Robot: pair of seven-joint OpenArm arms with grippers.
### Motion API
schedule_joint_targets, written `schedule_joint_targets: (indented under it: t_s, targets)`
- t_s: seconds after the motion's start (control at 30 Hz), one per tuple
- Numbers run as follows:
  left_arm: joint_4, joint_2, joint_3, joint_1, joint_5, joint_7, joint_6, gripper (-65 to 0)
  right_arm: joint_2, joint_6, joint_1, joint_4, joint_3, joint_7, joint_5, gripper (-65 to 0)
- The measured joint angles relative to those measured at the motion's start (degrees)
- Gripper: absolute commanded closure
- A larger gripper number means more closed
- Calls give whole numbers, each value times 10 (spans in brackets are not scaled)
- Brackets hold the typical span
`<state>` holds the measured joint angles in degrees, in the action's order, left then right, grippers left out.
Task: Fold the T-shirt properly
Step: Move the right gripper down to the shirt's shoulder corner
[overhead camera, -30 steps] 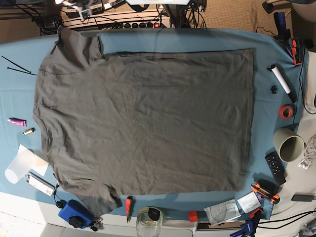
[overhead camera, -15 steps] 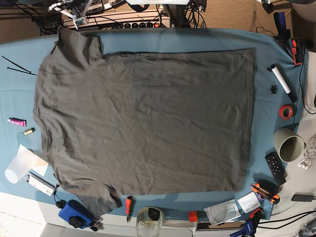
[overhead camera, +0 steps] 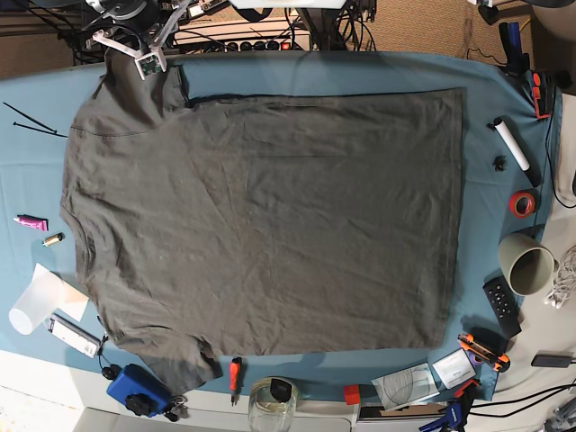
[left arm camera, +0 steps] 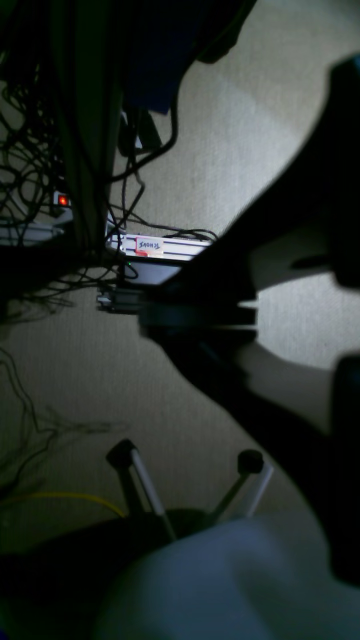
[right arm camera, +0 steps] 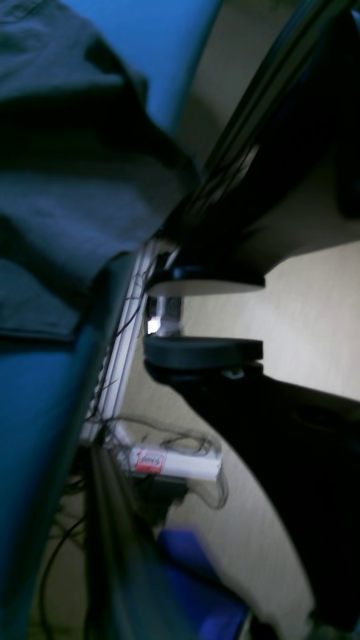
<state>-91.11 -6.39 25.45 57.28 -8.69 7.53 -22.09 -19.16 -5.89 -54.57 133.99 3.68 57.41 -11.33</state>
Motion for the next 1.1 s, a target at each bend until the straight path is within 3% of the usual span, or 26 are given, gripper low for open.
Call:
schedule_joint_targets:
  t_s: [0.07,0.23,0.47,0.63,0.7,0.83,0.9,1.1]
  targets:
    - [0,0,0,0,0,0,-19,0,1,-7,0,0,22,-2,-52,-151]
    - [0,-1,0,-3,0,0,-45,0,13,-29,0,0,132,-15,-59,-151]
    - [0,-2,0,-5,0,-7,-46,0,13,-90,0,0,320,-35,-170,-151]
    - [0,-2,0,-5,0,-7,-46,0,14,-120,31,1,403,-37,-234,-151]
    - [0,-2,0,-5,0,-7,-46,0,14,-149,66,-52,428,-49,-291,-151]
    - [0,-2,0,-5,-1,-7,-46,0,13,-225,130,-203,460,40,-400,-151]
    - [0,0,-1,-5,-2,-7,-48,0,12,-229,149,-256,468,66,-457,-151]
    - [0,-1,1,-5,-2,-7,-48,0,13,-229,163,-299,500,80,-457,-151]
